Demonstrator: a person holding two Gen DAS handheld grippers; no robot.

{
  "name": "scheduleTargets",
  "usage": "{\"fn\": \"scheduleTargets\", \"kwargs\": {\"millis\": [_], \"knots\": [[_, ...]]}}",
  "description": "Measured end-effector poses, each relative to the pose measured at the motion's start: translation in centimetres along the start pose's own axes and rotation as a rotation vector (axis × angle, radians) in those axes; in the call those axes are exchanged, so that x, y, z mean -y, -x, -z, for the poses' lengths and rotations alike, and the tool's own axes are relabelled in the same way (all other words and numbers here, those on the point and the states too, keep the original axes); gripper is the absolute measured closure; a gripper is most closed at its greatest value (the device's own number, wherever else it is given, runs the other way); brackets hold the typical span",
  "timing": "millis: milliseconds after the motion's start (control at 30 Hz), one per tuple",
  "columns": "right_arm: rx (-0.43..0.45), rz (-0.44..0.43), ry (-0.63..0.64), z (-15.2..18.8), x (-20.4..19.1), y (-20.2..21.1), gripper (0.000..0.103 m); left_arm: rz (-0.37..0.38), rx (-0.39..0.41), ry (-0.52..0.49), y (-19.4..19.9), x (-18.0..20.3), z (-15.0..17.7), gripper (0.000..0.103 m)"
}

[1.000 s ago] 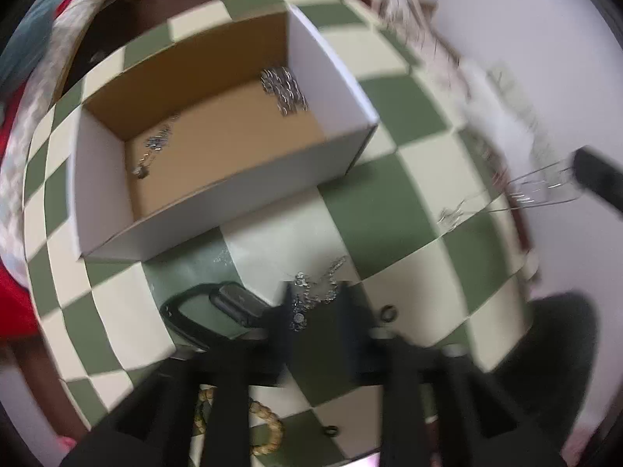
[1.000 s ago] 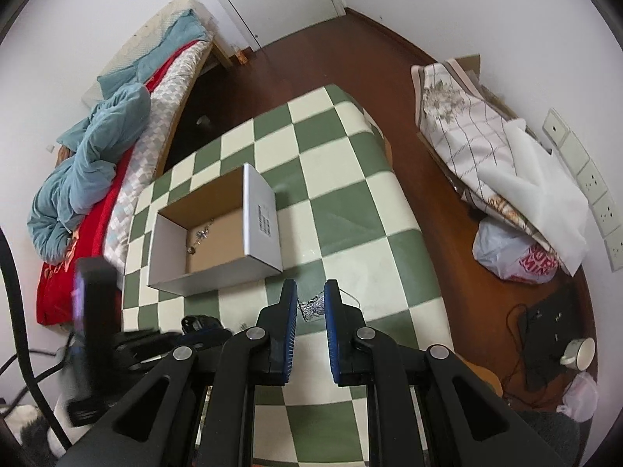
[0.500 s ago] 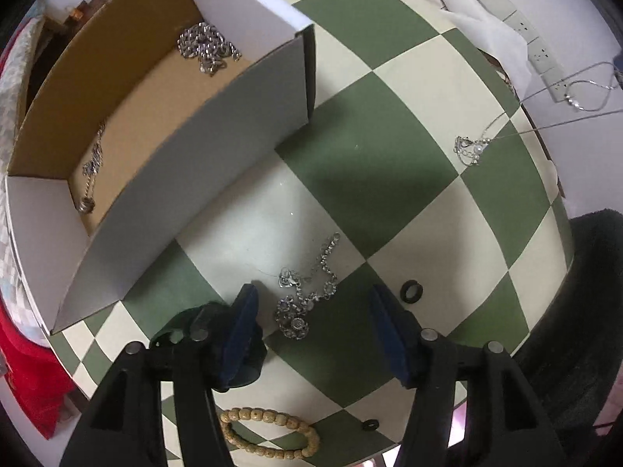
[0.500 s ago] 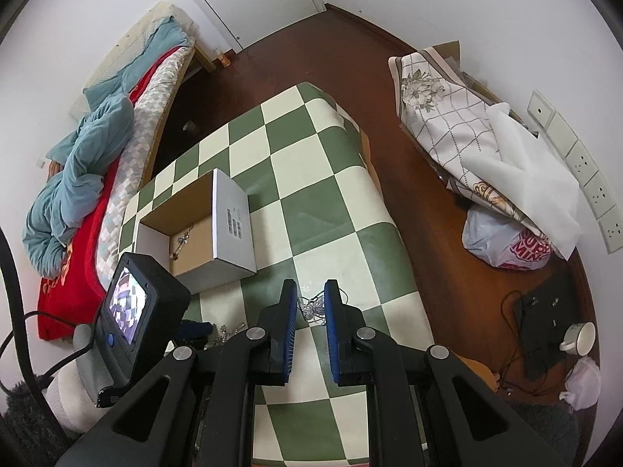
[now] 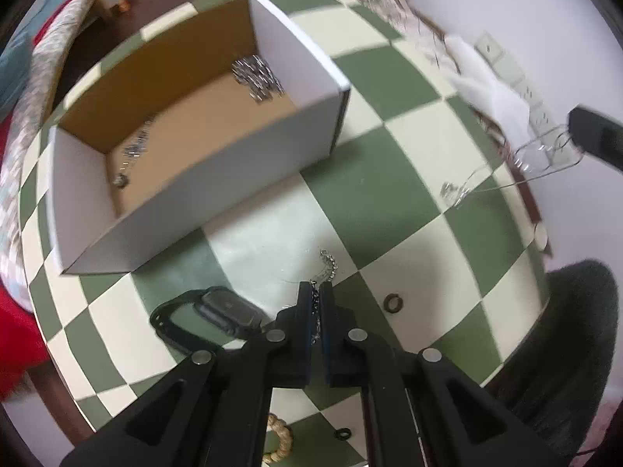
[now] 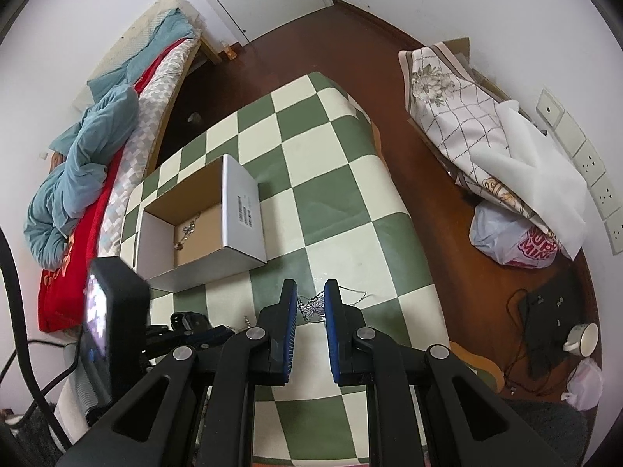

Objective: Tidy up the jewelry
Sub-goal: 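Carry the necklace into the box with the right gripper while the left gripper carries the bracelet there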

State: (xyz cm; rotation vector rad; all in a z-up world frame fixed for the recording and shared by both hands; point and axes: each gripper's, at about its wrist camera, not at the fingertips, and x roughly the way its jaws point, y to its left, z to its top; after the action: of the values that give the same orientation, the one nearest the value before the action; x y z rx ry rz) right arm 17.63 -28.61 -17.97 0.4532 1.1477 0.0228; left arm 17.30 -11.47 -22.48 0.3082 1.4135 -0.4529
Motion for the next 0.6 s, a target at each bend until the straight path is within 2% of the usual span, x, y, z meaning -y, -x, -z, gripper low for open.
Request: {"fn": "scheduleTargets", "kwargs": {"millis": [267, 600], "knots": [[0.016, 0.003, 0.017, -0.3, -0.8, 1.0, 0.089, 0.032, 0.166, 0.082, 6.6, -1.9, 1.5, 0.102], [0.058, -0.044, 0.072, -1.0, -4.1, 4.3, 0.089, 0.058, 0.380, 0.125, 16.0, -3.1, -1.7, 0.102]]}}
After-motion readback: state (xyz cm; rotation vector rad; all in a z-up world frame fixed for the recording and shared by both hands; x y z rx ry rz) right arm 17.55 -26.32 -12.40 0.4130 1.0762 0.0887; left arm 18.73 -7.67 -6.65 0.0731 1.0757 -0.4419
